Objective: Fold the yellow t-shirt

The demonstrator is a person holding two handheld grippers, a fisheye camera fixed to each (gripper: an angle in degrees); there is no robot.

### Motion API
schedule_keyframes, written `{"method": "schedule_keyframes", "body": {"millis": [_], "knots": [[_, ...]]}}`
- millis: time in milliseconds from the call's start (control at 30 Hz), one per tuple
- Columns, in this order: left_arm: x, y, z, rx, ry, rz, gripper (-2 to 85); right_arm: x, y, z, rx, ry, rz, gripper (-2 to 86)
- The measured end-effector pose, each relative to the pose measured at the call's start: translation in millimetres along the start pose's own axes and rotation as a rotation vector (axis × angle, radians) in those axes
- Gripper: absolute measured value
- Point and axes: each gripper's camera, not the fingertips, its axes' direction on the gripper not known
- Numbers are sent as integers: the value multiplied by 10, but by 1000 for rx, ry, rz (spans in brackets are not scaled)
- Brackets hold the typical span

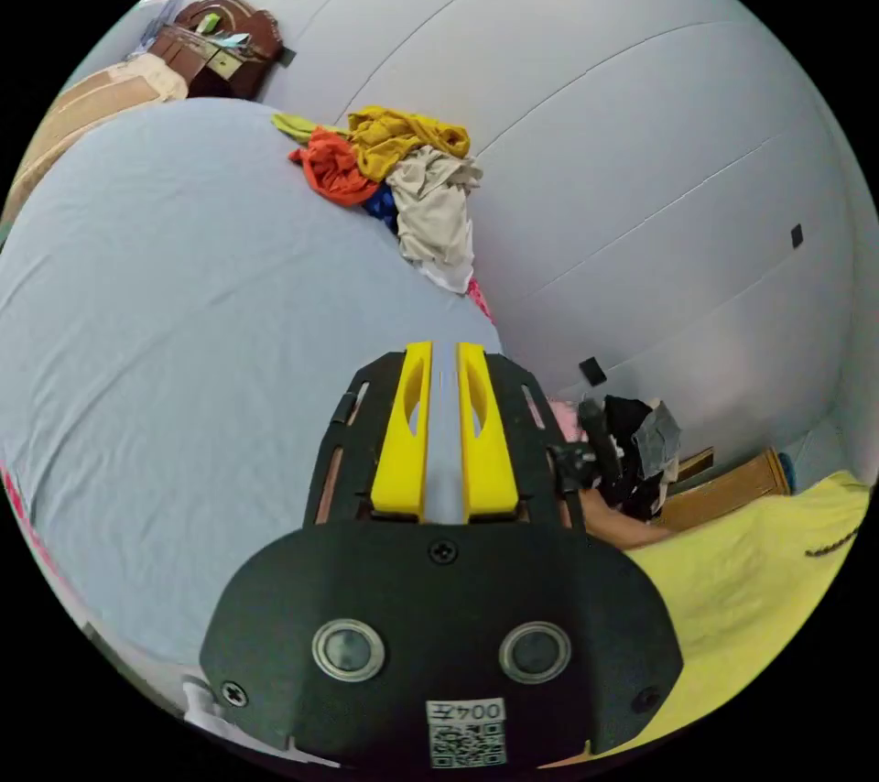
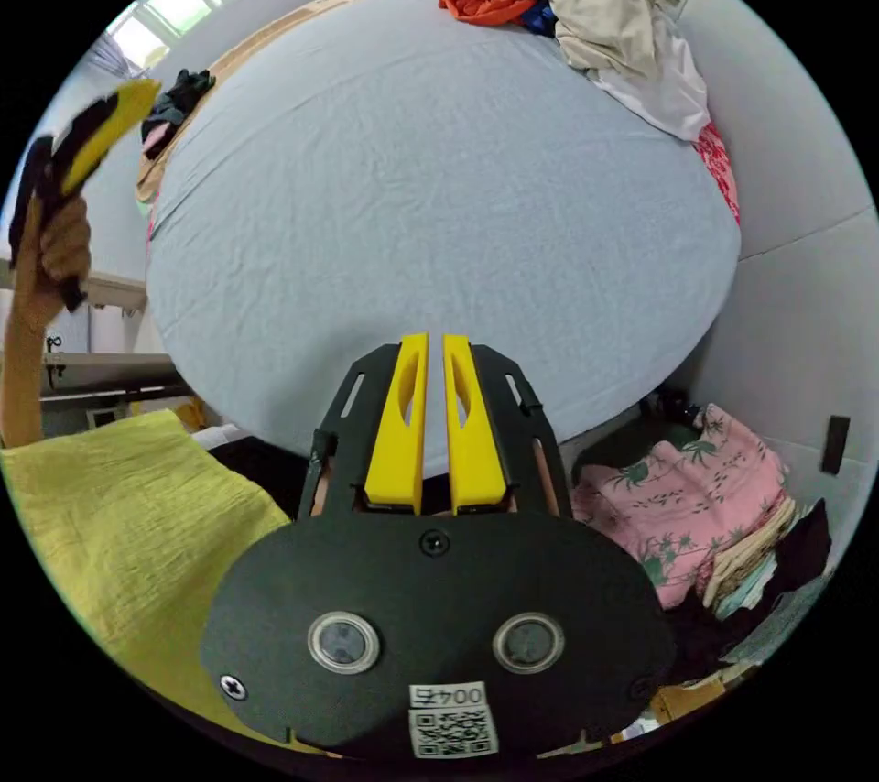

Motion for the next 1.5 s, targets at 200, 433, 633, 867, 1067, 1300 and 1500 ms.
{"method": "schedule_keyframes", "body": {"millis": [200,433,633,867,1067,1300,1500], "knots": [[355,-1457,1247,5,-90,117,119,307,-487,-134,-84,48,-189,50],[631,-3082,2889,8,-248,163,188,292,-632,-347,-115,62,-395,59],[794,-4077,4014,41,-509,195,199,275,-592,-620,-75,32,-439,46],[514,-4845,4718,-165,-513,58,61,406,-699,-845,-105,-54,-419,17],[635,-5007,3686,228,-331,85,25,517,-751,-982,-119,-125,-382,-5],[1091,-4725,1836,468,-196,255,18,260,-662,-1091,-85,45,-397,-8],[1372,-3939,452,499,-100,433,19,381,-615,-1145,-54,8,-197,-8]]}}
